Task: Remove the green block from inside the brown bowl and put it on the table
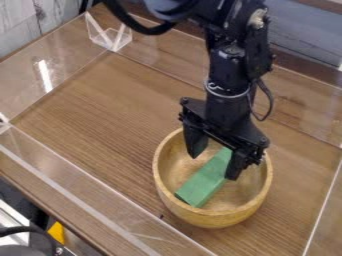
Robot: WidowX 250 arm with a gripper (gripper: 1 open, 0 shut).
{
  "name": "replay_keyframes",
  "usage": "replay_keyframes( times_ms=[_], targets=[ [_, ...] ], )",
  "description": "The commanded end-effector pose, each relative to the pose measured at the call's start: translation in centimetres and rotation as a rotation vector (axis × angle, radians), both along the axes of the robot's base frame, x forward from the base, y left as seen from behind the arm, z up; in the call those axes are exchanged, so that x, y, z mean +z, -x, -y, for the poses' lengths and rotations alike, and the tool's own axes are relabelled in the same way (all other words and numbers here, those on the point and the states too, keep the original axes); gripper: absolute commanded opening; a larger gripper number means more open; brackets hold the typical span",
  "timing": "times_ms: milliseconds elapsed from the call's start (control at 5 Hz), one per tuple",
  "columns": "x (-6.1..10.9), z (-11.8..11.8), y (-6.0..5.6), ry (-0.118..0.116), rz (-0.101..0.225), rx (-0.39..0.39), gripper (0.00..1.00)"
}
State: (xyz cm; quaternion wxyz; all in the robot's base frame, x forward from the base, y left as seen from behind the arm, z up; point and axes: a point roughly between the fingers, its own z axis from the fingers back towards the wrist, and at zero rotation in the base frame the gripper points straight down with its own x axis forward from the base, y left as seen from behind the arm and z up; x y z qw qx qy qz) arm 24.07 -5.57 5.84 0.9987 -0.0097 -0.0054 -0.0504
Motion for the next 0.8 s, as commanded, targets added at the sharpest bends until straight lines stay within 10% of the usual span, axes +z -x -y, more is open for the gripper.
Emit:
replay_keyframes(
  times_ms=[0, 600],
  targets=[
    [0.7, -0.4, -0.2, 0.006, 0.04, 0.016, 1.0],
    [-0.5, -0.7, 0.3, 0.002, 0.038, 0.034, 1.0]
  ],
)
